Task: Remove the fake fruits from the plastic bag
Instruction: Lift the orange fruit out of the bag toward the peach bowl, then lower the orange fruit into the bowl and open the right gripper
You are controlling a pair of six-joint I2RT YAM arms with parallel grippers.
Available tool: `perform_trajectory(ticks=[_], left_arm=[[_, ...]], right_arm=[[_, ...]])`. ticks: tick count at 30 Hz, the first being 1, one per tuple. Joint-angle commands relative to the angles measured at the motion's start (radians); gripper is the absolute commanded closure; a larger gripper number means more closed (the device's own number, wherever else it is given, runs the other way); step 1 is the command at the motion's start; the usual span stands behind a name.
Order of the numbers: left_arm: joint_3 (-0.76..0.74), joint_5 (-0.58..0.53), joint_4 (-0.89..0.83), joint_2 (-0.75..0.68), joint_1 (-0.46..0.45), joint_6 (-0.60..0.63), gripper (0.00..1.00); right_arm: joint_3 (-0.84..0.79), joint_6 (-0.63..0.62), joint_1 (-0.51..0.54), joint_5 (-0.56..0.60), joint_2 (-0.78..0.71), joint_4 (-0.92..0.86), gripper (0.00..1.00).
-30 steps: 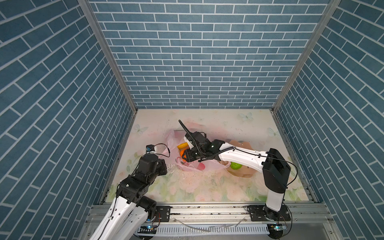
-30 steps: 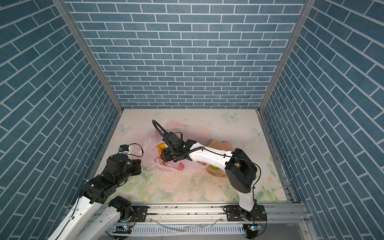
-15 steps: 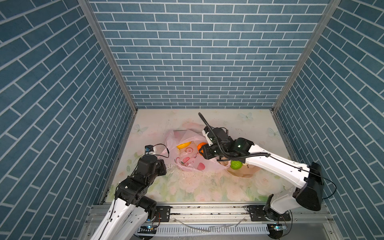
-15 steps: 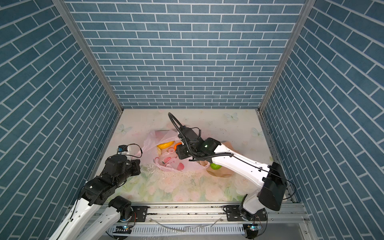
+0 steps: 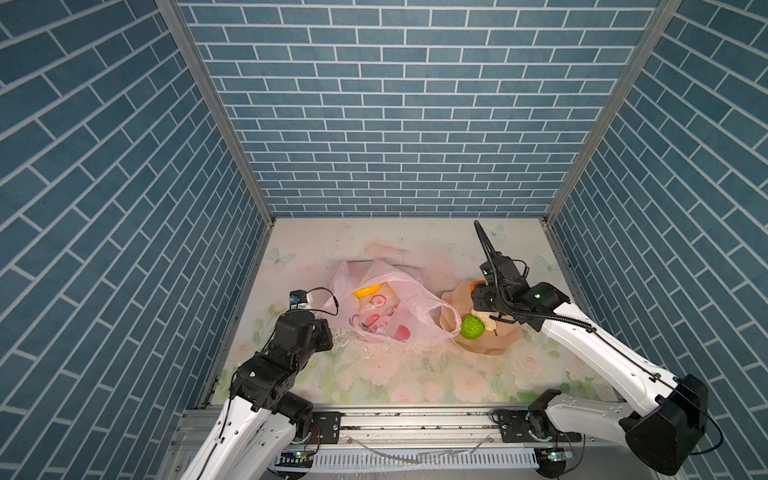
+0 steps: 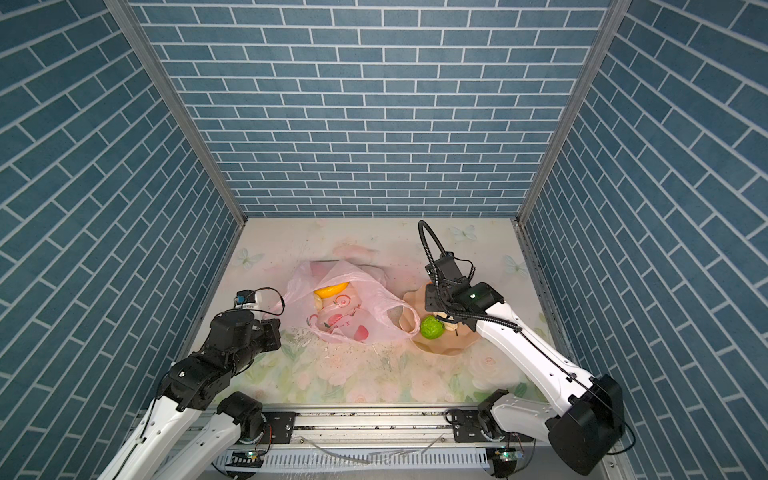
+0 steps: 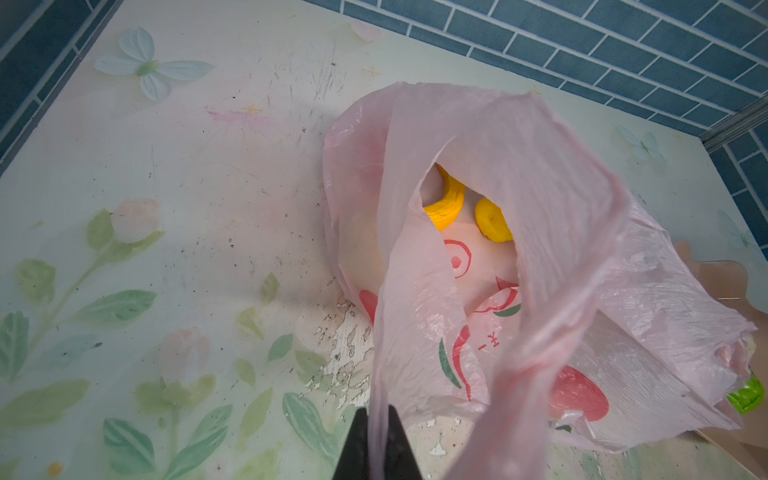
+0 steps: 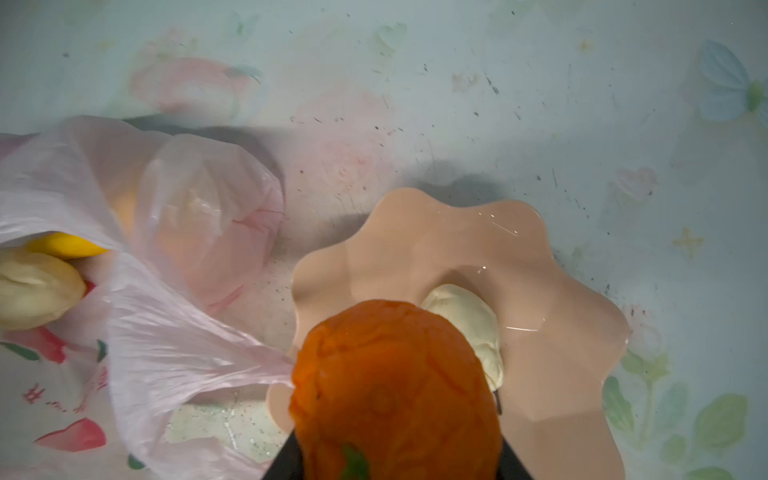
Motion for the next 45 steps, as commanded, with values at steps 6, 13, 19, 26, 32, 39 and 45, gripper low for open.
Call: perform_trajectory(ticks=[6, 13, 19, 26, 32, 39, 45], left_arm=[[-0.012, -0.020, -0.020, 0.001, 0.002, 0.007, 0.90], [-0.013, -0.025, -0.024, -0.005, 0.002, 0.005, 0.90], [-0.015, -0.022, -0.020, -0.002, 0.003, 0.006, 0.90], [-0.012, -0.023, -0.022, -0.004, 0.002, 0.008, 0.90], [-0.013, -0.022, -0.024, -0.002, 0.002, 0.004, 0.90], [-0.012, -0.022, -0.023, -0.001, 0.003, 0.007, 0.90], [-0.012, -0.023, -0.023, -0.004, 0.001, 0.005, 0.90]], right_arm=[[-0.046, -0.037, -0.056, -0.030, 0.119, 0.090, 0.86], [-0.038, -0.050, -0.070, -0.079, 0.239, 0.146, 0.86], [-0.040, -0.053, -0.074, -0.100, 0.295, 0.176, 0.84], [-0.034, -0.057, -0.077, -0.118, 0.354, 0.200, 0.81], [-0.035, -0.058, -0.078, -0.122, 0.380, 0.209, 0.73], [-0.031, -0.066, -0.078, -0.116, 0.379, 0.203, 0.58], [-0.022, -0.075, -0.079, -0.110, 0.380, 0.193, 0.49]])
